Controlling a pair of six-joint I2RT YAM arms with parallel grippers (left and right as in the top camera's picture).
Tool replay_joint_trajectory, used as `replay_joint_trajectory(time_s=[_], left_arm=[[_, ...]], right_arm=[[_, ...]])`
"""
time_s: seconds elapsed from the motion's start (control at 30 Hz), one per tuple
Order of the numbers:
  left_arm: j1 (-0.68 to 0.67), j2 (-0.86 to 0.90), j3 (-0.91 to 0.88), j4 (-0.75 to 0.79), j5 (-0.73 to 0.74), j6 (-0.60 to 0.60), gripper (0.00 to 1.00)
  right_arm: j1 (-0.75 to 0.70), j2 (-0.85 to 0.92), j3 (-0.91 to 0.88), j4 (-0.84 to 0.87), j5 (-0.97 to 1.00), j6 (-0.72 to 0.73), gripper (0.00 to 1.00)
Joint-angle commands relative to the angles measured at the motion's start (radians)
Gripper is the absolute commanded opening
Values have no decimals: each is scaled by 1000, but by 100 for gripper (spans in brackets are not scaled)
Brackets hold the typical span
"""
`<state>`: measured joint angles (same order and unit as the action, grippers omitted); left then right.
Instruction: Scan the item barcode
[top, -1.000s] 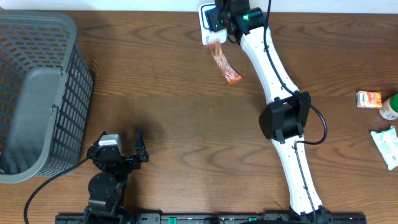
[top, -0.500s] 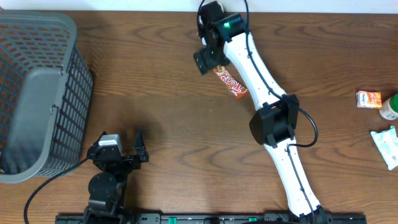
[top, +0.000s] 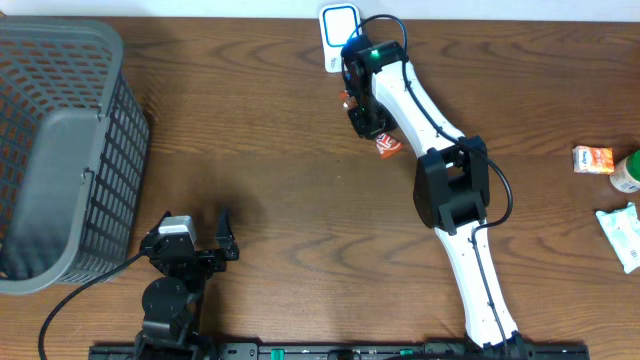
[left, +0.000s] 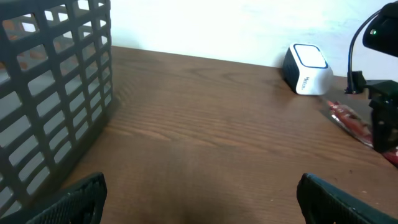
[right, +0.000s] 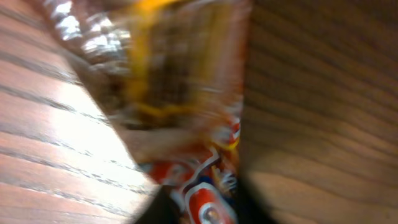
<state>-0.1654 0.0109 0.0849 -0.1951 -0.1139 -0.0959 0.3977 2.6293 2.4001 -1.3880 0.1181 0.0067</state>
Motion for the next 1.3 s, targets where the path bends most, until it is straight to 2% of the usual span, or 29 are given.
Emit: replay_joint_trajectory(time_s=[0.0,0.17,0.27,0.47,0.57,0.8,1.0,1.27], left_arm=[[4,-7,-18,-24,-2,16,98],[4,-7,-18,-24,-2,16,97],[4,-7,-18,-24,-2,16,98],[4,-7,-18,-24,-2,16,98],[4,-7,-18,-24,-2,16,98],[4,-7,-18,-24,-2,16,98],[4,-7,-18,-24,-2,16,98],[4,-7,-18,-24,-2,16,98]], right_arm=[[-6,14,-18,-41,32,32,1],[-61,-79,-10,-112,48,138,1],[-108,-159,-10,-136,7,146,1],[-197,-332,-10,-89,-240,126,1],[-203,-363,-10,23,-343,89,1],[-151,-285,-14,356,-339,128,1],[-79,-148,-14,676,-286,200,1],[-48,-61,-14,1030,-174,294,1]])
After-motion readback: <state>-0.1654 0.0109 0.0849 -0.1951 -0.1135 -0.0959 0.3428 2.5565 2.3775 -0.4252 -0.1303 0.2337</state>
